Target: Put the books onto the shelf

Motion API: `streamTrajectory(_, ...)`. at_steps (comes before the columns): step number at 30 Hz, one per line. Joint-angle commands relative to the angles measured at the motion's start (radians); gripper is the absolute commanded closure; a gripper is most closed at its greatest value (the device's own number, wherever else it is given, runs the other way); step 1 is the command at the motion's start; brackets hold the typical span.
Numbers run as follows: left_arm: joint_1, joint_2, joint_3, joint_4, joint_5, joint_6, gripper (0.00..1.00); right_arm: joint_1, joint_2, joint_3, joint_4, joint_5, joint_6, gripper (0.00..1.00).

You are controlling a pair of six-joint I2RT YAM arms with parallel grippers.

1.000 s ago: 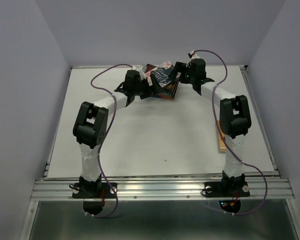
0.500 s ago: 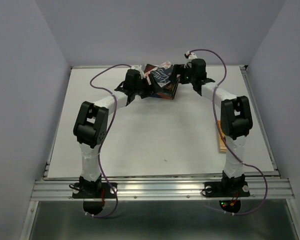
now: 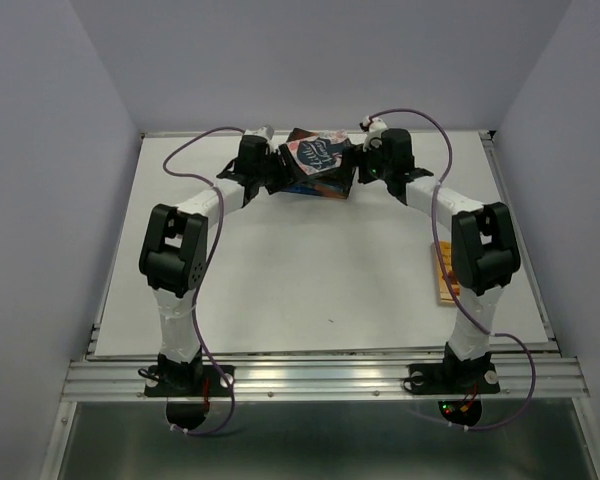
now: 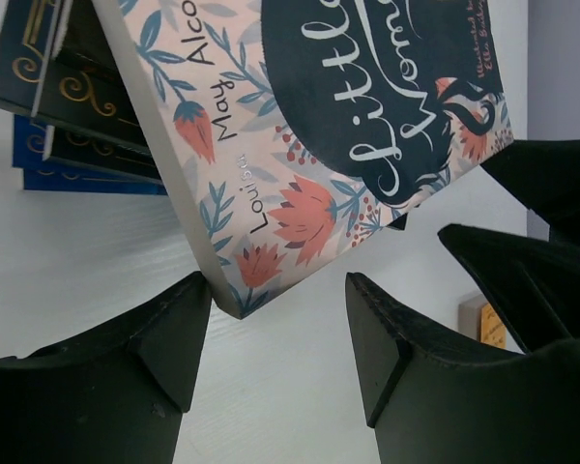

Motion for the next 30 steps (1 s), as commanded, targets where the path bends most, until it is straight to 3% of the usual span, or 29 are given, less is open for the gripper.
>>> streamTrajectory(1,0.005,-0.076,0.087,-0.013,-0.018,0.064,0.31,0.045,-0.066,-0.041,0.047,-0.054,0.006,0.11)
streamTrajectory(13,0.033,0.014,0.294,-0.211,-0.099,0.156,0.25,0.12,-0.132,-0.123,0.087,-0.045,0.046,0.09)
streamTrajectory(20,0.042,0.046,0.328,-0.24,-0.125,0.151,0.17,0.12,-0.066,-0.052,0.053,0.047,0.044,0.07)
streamTrajectory(24,0.042,0.027,0.307,-0.28,-0.151,0.171,0.09,0.12,-0.098,-0.074,0.053,0.056,0.051,0.02)
streamTrajectory(25,0.042,0.02,0.282,-0.28,-0.164,0.171,0.02,0.12,-0.12,-0.093,0.053,0.064,0.058,0.01)
streamTrajectory(30,0.045,0.017,0.317,-0.367,-0.304,0.197,0.01,0.12,-0.164,-0.133,0.015,0.121,0.103,0.0)
